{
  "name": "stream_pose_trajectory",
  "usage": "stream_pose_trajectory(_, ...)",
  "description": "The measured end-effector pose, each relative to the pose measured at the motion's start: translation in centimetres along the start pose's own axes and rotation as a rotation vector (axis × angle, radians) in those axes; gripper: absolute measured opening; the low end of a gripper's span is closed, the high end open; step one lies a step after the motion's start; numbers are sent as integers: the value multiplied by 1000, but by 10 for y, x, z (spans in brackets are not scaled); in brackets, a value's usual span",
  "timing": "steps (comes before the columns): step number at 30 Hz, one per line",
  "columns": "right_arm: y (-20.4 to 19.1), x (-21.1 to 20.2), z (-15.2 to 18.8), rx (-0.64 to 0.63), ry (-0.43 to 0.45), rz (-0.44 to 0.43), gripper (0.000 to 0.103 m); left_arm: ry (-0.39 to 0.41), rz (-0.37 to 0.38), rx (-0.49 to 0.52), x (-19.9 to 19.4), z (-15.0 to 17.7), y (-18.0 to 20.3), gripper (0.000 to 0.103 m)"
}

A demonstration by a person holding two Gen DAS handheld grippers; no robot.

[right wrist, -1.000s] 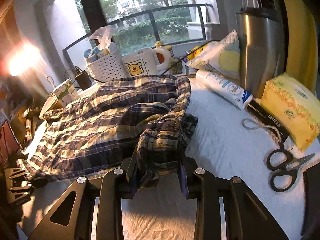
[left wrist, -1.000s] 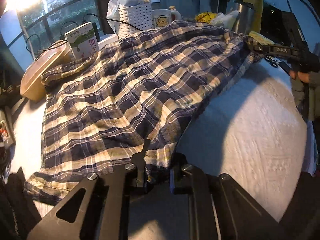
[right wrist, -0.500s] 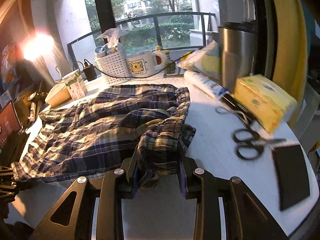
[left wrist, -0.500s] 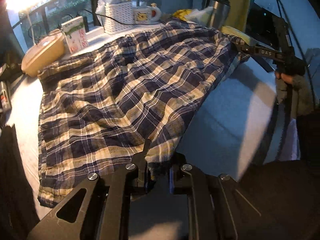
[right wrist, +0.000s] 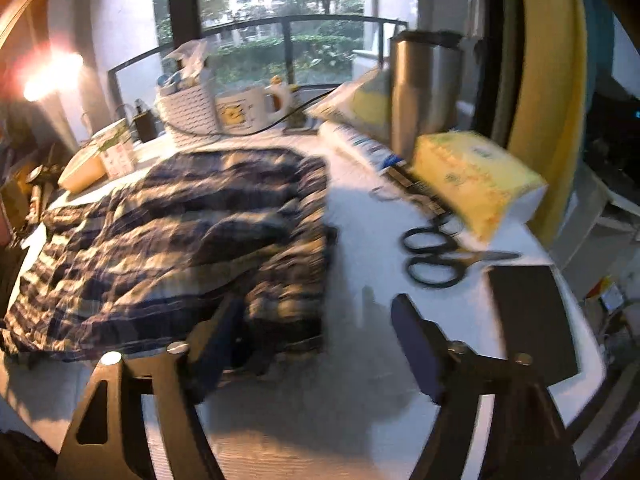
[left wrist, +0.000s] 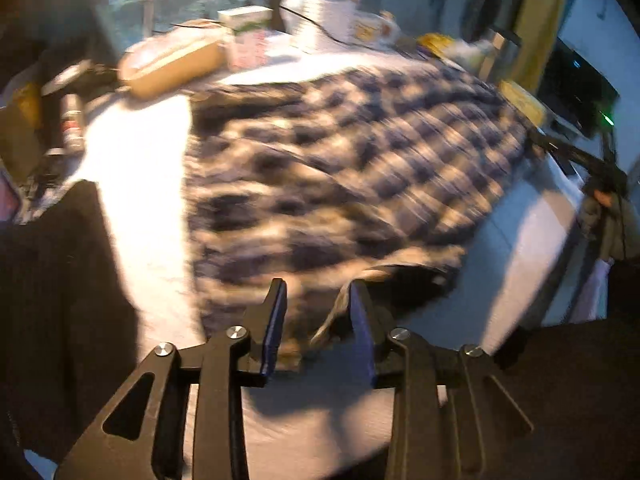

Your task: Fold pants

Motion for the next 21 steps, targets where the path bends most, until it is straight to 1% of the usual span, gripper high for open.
stream_pose_trajectory(1, 6, -3, -3, 11, 6, 6, 78, 18, -24, -14, -2, -7, -11, 39)
stream_pose_trajectory(3, 11, -7, -9, 22, 19, 14, 78, 40, -45, -29, -3, -20, -28, 39)
stream_pose_trajectory(6, 9, -10, -19, 26, 37, 14, 78, 50, -52, -47, 0, -34, -46, 39)
stream_pose_trajectory(10, -4, -10, -28, 16, 47, -5, 78, 78, -48, -32, 4, -57, -55, 39)
stream_pose_trajectory(15, -24, 0, -40, -9, 42, -29, 78, 90, -81, -31, 25, -89, -74, 39)
stream_pose_trajectory(21, -43, 8, -58, -40, 59, -46, 78, 97, -97, -13, 52, -127, -96, 39)
Point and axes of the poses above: each gripper's, at about its wrist camera, not at the fingertips, and x roughly the way its jaws point, y to its right, z to its underside, the point moved 10 cm from there along x, roughly the way its jaws point, and after that the axes turned 7 degrees about z, right-handed, at the moved point
